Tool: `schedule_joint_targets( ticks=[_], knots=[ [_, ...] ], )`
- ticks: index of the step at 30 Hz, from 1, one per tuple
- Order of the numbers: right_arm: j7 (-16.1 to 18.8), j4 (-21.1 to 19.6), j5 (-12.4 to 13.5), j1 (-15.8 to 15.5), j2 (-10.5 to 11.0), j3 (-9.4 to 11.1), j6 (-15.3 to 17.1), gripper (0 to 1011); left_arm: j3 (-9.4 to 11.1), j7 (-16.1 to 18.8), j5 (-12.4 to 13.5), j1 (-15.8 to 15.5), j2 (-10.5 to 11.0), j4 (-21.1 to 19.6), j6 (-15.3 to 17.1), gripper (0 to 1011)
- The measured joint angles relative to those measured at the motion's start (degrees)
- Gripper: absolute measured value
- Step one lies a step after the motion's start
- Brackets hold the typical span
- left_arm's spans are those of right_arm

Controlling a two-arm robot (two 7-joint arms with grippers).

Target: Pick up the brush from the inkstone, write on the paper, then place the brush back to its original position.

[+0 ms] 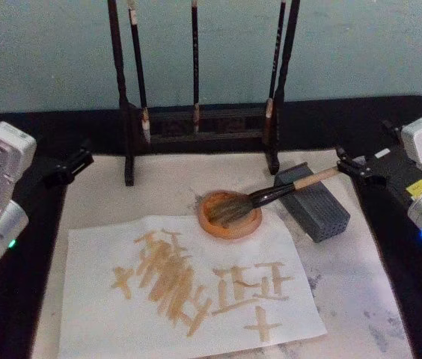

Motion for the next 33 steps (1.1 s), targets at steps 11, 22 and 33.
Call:
schedule_joint_targets(
  ticks=[11, 22, 33],
  knots=[
    [0.0, 0.0, 0.0, 0.0, 0.0, 0.0, 0.0, 1008, 0.0, 0.0, 0.0, 0.0, 0.0, 0.0, 0.0, 1000],
    [0.0, 0.0, 0.0, 0.0, 0.0, 0.0, 0.0, 1008, 0.0, 0.0, 0.0, 0.0, 0.0, 0.0, 0.0, 1000],
    [0.0, 0.0, 0.0, 0.0, 0.0, 0.0, 0.0, 1008, 0.0, 0.0, 0.0, 0.0, 0.0, 0.0, 0.0, 1002]
  ],
)
